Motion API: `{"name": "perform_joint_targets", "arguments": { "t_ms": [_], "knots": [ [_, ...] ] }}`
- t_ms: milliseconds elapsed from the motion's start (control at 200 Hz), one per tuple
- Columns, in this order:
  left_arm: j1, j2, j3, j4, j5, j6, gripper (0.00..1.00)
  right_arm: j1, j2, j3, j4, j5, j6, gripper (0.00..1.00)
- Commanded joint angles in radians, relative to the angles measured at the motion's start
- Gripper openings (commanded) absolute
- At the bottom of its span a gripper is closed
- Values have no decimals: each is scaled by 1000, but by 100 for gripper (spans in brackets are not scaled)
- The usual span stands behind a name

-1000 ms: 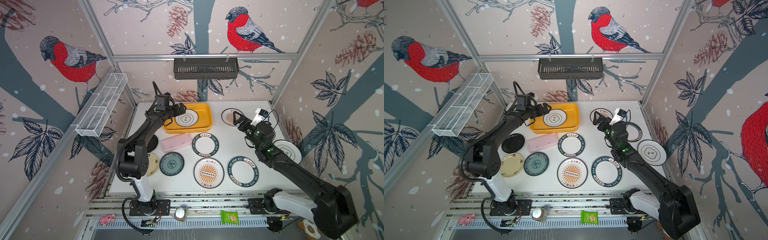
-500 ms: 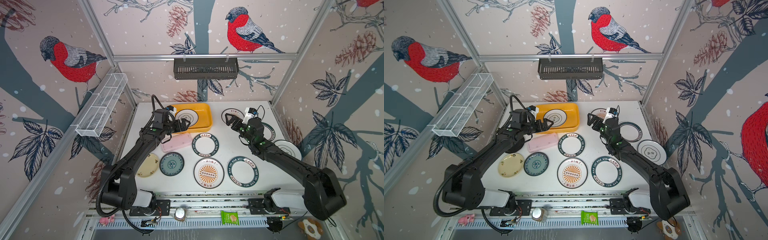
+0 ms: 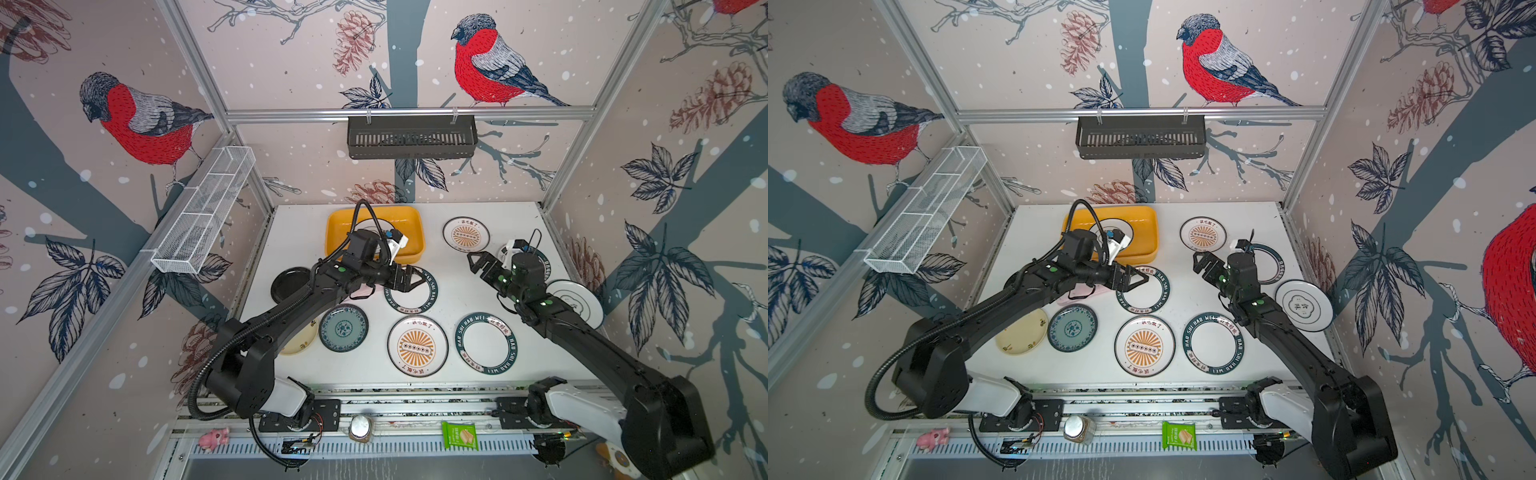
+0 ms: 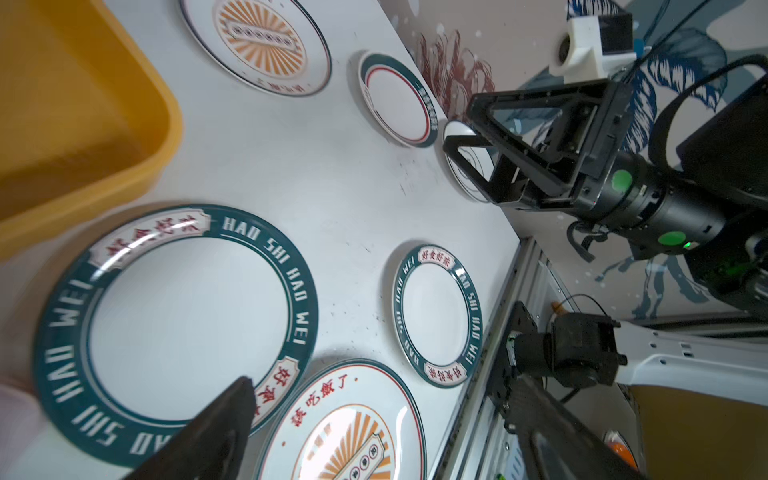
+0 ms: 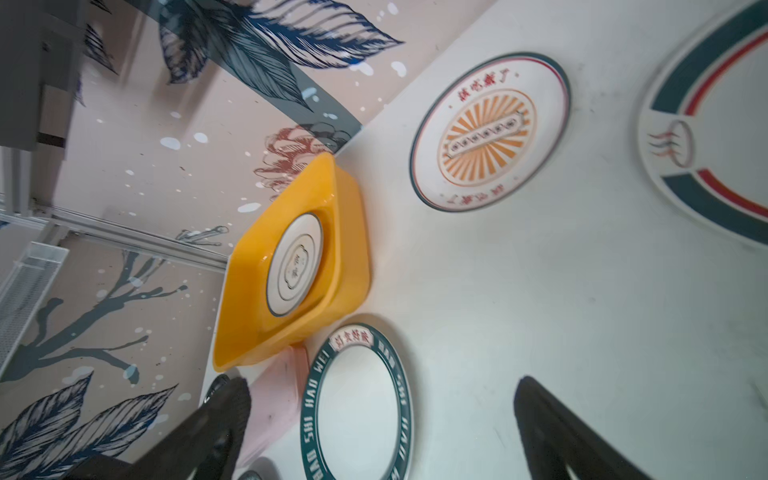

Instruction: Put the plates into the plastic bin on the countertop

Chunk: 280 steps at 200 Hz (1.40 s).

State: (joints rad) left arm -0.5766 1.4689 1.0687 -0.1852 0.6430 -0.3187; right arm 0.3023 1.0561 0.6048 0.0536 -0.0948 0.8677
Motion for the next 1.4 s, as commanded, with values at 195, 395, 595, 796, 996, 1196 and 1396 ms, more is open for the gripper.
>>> {"name": "perform_joint_targets", "arguments": {
  "t_ms": [195,395,595,796,996,1196,1396],
  "knots": [
    [-56,67,-35,55,76,8,96,-79,-297,-109,-465,95,69,100],
    [-119,71,-41,41,18,46,96,-81,-381,-165,-588,133,129,99],
    [-126,148,-27,74,102,13,96,-81,-450,-191,-686,176,147,99],
    [-126,171,-22,84,119,2,96,-81,-463,-209,-743,176,123,98],
    [-126,172,-9,74,123,10,96,-80,-414,-209,-749,117,82,99],
    [-115,159,4,64,114,5,96,-78,-368,-215,-740,85,63,99],
    [-49,134,-15,115,167,-43,96,-71,-373,-254,-722,50,82,99]
  ]
}}
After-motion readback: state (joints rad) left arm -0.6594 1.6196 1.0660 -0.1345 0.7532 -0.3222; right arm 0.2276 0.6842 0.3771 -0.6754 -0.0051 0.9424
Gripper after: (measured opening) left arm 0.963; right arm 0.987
